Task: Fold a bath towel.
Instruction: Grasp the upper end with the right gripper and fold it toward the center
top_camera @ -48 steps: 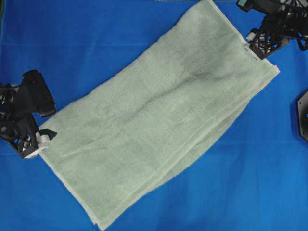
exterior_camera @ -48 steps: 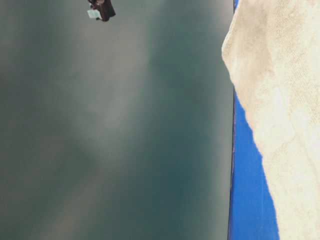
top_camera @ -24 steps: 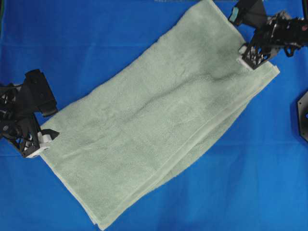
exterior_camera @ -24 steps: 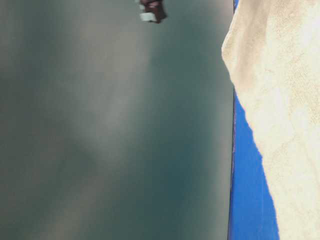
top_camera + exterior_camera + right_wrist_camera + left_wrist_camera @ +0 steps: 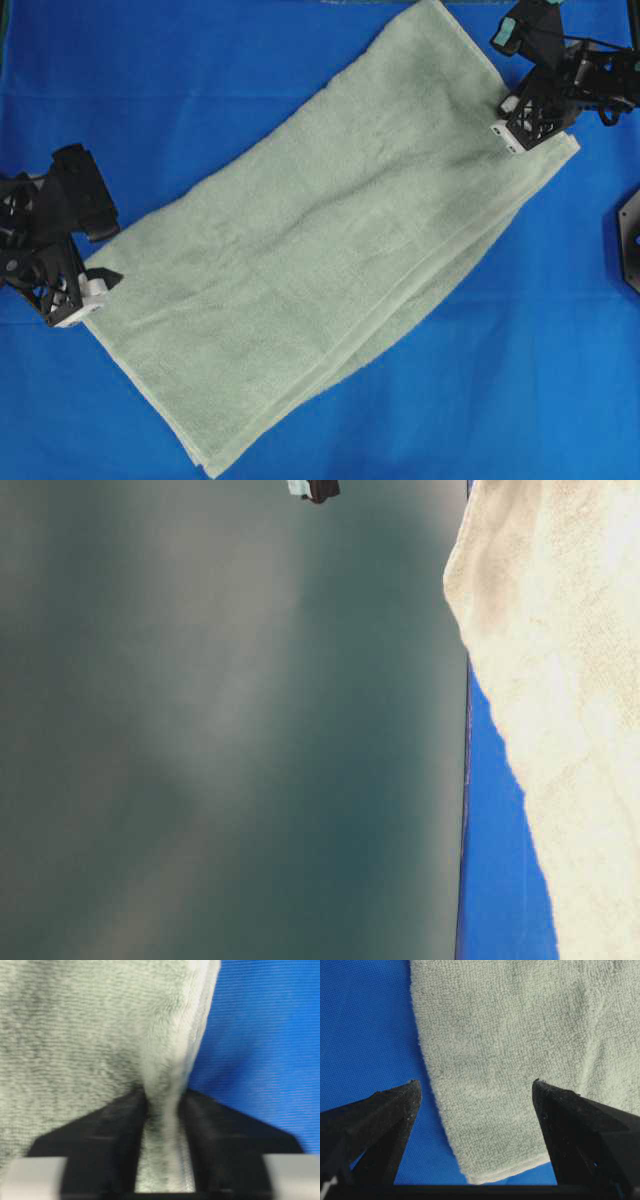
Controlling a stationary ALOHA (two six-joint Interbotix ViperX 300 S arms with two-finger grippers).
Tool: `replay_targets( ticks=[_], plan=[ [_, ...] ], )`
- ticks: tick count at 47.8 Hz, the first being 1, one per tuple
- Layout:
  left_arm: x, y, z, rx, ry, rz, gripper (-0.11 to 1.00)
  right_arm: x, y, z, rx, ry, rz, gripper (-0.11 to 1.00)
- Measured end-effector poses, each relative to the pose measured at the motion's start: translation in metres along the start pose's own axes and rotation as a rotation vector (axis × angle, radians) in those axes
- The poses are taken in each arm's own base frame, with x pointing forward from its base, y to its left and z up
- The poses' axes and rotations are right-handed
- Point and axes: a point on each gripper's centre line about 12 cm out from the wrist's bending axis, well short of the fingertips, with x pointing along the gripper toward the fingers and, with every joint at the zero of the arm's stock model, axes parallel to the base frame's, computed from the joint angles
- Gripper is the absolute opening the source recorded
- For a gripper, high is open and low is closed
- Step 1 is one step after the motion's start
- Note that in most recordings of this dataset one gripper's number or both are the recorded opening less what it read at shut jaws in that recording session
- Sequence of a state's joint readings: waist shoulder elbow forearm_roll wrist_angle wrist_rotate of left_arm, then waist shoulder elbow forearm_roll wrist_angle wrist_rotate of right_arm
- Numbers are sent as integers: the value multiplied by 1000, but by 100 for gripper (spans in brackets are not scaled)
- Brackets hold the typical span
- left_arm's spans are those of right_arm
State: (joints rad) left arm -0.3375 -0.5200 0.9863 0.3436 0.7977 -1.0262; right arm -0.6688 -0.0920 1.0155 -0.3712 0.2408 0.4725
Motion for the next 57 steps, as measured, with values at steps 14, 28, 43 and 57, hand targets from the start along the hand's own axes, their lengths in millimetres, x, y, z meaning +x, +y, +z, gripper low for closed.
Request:
replay_targets(
  ticks=[14, 28, 43, 57],
  plan=[
    [0, 0, 0, -2, -1, -1, 86, -6, 0, -3, 15, -5, 2, 15],
    [0, 0, 0, 0, 0, 0, 86, -51, 21, 22, 21, -62, 23, 15],
    [0, 0, 0, 0, -1, -1, 86, -71, 79, 42, -28, -82, 118, 15],
    [0, 0, 0, 3, 0, 0, 86, -75, 221, 46, -237, -92, 290, 15]
  ],
)
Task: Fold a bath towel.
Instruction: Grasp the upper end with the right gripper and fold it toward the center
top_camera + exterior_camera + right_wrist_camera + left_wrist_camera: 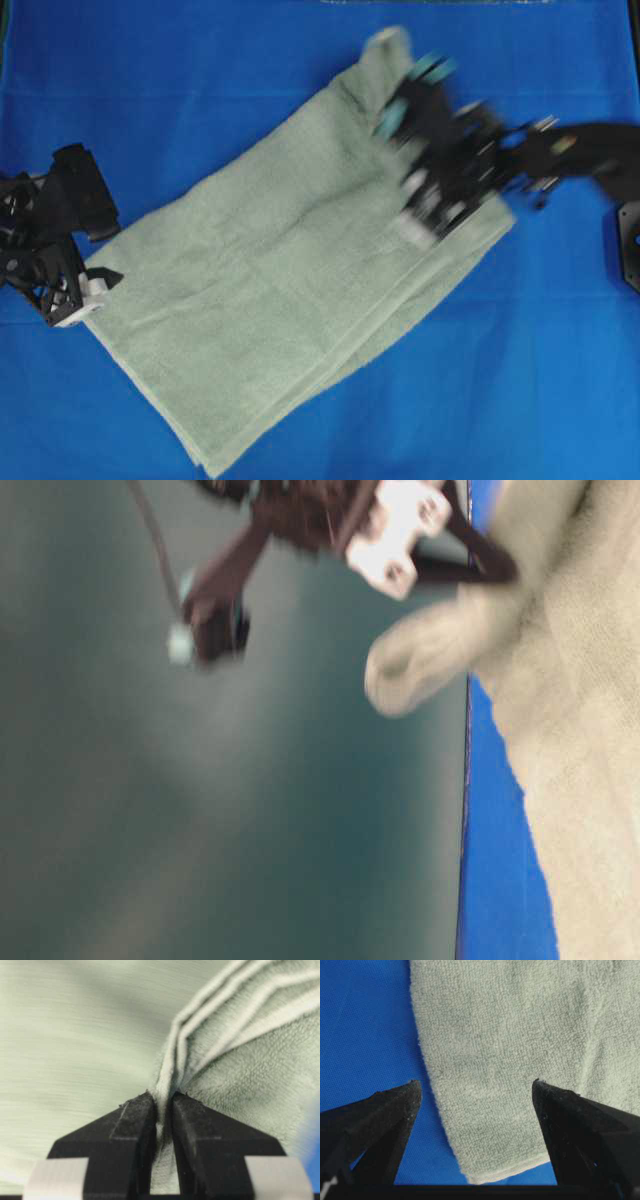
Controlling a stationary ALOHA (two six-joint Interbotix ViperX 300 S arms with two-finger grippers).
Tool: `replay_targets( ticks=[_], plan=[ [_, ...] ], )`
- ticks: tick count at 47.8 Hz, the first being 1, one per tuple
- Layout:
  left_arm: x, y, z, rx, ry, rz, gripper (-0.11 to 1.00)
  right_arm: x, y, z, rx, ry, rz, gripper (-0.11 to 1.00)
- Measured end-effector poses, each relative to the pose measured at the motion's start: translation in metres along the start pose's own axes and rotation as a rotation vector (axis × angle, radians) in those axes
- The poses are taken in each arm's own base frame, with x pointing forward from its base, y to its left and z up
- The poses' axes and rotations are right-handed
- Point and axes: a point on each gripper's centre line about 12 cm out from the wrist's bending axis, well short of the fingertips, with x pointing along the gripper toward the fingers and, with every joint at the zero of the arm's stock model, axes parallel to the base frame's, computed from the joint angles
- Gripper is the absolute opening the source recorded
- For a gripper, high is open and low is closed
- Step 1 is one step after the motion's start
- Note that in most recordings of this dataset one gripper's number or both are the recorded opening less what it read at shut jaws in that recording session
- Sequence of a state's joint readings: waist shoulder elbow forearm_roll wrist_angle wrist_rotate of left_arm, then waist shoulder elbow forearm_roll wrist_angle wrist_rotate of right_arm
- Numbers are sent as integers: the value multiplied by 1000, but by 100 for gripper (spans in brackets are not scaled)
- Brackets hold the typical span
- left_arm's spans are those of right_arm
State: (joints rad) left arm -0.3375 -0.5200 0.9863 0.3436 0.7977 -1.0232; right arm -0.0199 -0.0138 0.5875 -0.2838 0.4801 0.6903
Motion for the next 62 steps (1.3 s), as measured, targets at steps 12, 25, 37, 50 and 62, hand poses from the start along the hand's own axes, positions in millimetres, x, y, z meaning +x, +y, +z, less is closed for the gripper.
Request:
replay_targets(
  ticks=[12, 25, 37, 50, 62],
  plan=[
    [0, 0, 0, 0, -2, -2, 86, 34, 71, 19, -109, 15, 40, 15],
    [0, 0, 0, 6, -1, -1, 86, 41, 80, 27, -89, 9, 48, 15],
    [0, 0, 0, 20, -1, -1, 86, 47, 87, 19, -101, 27, 48, 15],
    [0, 0, 0, 56, -2, -2, 86, 42, 106, 6, -152, 34, 74, 64],
    [0, -2, 1, 138, -9, -13, 86, 18, 118, 4, -191, 25, 85, 59]
  ],
)
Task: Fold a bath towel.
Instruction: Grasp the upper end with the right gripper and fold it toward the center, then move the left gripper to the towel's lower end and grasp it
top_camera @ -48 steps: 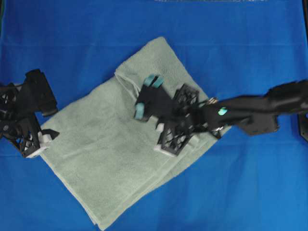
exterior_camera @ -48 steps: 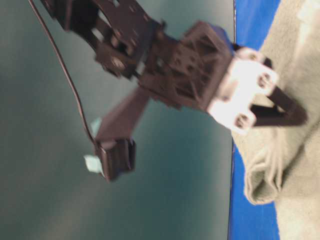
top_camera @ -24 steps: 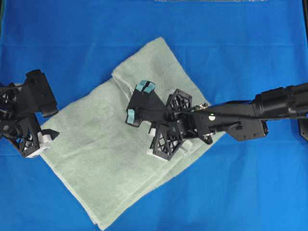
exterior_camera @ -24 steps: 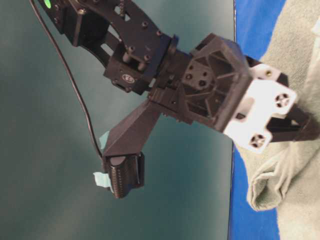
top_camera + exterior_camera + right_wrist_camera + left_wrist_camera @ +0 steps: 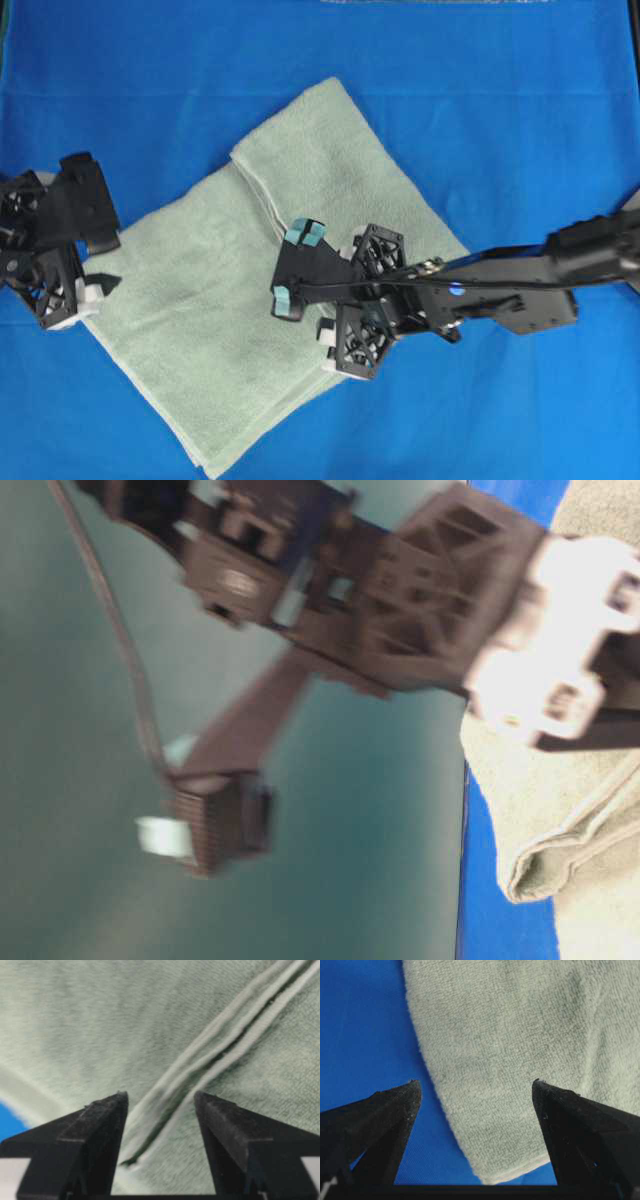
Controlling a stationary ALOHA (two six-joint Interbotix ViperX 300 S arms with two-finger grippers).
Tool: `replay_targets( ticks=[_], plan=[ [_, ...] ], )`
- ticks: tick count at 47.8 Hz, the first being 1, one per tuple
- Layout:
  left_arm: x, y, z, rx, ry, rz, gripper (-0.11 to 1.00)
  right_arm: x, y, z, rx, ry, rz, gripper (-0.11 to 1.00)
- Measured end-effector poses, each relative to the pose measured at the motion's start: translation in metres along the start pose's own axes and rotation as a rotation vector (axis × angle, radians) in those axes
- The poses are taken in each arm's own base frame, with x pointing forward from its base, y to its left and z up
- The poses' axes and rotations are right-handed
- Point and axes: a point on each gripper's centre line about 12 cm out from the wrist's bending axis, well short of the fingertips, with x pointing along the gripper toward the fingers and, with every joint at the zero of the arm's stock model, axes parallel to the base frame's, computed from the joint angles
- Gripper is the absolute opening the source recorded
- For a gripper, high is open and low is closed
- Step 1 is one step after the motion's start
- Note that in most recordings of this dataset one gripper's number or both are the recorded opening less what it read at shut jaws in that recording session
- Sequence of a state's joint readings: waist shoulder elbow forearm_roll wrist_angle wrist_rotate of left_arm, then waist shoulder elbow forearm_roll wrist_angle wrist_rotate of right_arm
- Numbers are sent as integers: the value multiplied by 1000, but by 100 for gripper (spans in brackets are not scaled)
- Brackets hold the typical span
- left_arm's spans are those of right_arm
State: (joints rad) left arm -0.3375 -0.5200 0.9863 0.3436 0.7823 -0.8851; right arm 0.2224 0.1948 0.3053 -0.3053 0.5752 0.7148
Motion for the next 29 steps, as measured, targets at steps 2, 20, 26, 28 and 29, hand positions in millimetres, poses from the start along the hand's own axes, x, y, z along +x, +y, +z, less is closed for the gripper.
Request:
replay_targets(
  ticks=[2, 20, 26, 28, 29],
  plan=[
    [0, -1, 1, 23, -8, -9, 86, -10, -1, 5, -1, -20, 3, 59],
    [-14, -55, 6, 845, -295, -233, 84, -75, -56, 13, 24, -148, -48, 59],
    [-27, -83, 0, 1160, -480, -317, 84, -76, -72, 12, 50, -156, -65, 59],
    [-31, -90, -2, 1219, -528, -336, 83, -76, -75, 12, 54, -159, -68, 59],
    [-33, -93, -3, 1241, -550, -346, 83, -76, -76, 11, 55, -157, -71, 59]
  ],
)
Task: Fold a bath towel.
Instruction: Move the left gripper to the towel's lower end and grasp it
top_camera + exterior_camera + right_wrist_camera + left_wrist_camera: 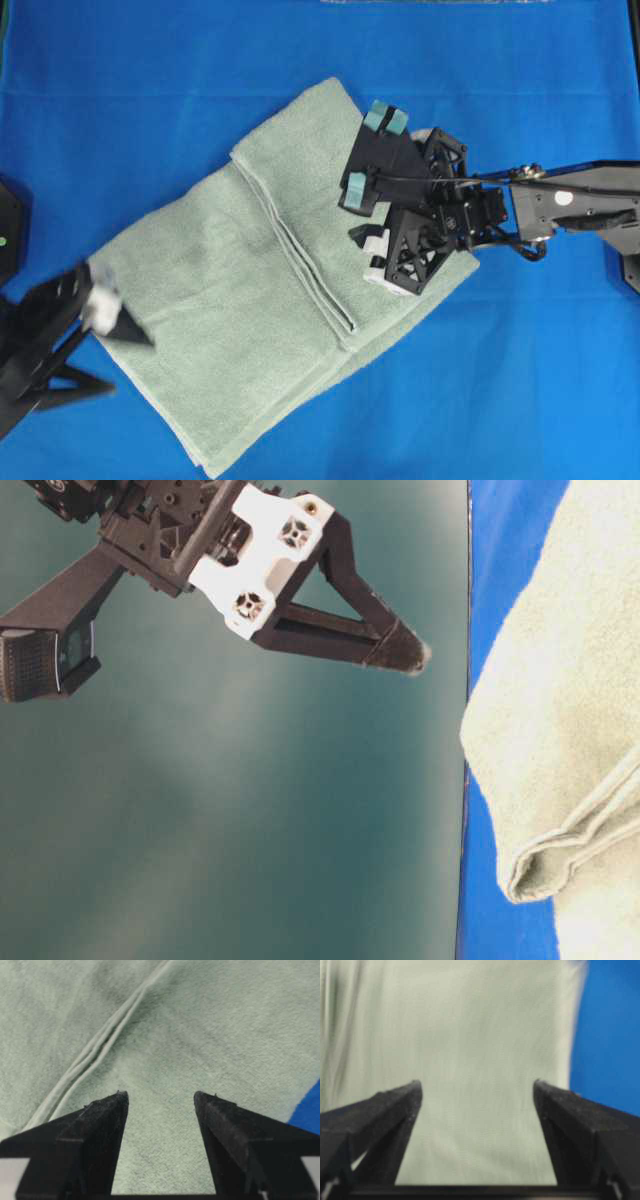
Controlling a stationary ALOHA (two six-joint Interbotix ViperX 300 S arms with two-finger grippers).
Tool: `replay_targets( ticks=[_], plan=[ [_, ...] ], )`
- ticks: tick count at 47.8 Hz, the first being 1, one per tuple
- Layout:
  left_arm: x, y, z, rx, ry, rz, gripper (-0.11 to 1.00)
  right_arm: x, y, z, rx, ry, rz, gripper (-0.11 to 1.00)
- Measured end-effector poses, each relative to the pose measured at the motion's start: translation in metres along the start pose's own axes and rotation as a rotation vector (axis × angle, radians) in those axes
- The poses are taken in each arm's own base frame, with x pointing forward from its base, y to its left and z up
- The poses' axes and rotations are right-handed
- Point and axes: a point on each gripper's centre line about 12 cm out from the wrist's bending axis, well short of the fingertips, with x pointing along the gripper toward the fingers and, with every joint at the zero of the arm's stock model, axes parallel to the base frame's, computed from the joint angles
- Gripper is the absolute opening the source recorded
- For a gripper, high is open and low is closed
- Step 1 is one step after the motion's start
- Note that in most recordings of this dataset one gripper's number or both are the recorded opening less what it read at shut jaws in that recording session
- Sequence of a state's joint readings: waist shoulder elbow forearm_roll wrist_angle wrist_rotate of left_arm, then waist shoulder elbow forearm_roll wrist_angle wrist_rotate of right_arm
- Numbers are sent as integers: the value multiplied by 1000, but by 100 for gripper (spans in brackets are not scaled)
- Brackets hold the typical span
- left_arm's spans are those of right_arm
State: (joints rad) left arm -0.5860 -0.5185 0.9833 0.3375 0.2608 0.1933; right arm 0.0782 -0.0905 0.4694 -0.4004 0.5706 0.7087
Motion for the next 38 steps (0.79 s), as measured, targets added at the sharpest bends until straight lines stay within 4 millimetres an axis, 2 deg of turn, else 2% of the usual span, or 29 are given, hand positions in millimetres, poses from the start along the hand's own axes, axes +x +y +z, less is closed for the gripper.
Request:
replay_targets(
  ticks=[9, 18, 27, 38],
  plan=[
    [8, -6, 13, 31, -47, -24, 78, 2, -8, 0, 12, 2, -15, 59],
    [39, -8, 13, -52, 96, -73, 77, 2, -10, 0, 14, 2, -18, 59],
    [77, -19, -7, -82, 330, -136, 77, 3, -10, 0, 13, 3, -19, 59],
    [110, -36, -28, -77, 428, -188, 77, 4, -12, -3, 10, 9, -24, 59]
  ],
)
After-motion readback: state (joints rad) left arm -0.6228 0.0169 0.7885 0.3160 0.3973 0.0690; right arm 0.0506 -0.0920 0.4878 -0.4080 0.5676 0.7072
